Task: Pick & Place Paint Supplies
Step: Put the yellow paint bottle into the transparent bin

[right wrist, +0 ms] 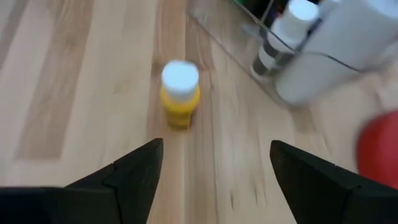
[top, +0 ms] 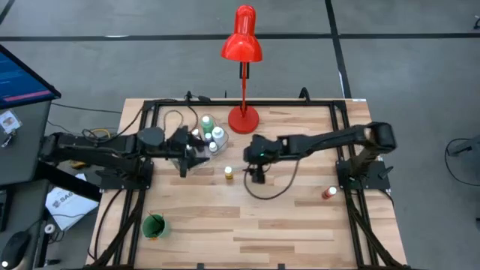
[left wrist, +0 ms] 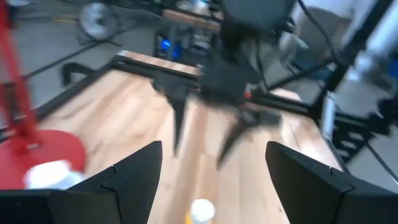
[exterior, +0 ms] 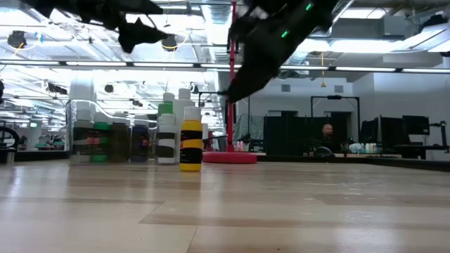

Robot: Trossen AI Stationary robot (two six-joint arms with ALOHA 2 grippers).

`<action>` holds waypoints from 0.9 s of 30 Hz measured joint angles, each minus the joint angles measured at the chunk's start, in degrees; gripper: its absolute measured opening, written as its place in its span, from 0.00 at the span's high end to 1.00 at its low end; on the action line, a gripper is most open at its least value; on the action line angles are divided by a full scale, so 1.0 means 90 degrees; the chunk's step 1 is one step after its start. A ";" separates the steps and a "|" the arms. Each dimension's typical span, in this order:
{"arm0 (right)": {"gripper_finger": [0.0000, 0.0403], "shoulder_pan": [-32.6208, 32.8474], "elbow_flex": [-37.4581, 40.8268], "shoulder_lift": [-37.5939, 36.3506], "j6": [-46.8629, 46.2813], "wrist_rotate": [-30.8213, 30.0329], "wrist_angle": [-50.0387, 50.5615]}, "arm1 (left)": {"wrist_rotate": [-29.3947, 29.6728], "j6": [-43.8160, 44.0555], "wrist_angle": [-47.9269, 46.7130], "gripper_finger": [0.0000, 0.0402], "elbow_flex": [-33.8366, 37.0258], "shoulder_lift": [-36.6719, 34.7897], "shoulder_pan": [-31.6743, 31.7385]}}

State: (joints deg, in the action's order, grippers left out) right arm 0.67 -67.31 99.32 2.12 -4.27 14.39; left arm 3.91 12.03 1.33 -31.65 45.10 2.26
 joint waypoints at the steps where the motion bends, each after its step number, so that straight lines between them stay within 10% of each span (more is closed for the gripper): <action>1: 0.28 -0.0002 0.0000 -0.0225 -0.0001 -0.0002 0.0319 | -0.0044 -0.0050 0.0003 0.31 -0.0084 0.0155 -0.0079; 13: 0.28 0.0098 0.0000 -0.2096 -0.0920 -0.0323 0.1938 | -0.0097 -0.0835 0.0021 0.31 -0.0752 0.2440 -0.0357; 27: 0.28 0.0138 0.0004 -0.1840 -0.1031 -0.0534 0.2196 | -0.0598 -0.1123 0.1042 0.31 -0.0756 0.3775 -0.0330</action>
State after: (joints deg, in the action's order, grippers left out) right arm 1.91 -67.28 82.76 -7.16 -9.08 34.15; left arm -1.47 1.93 10.72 -38.46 79.08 -0.71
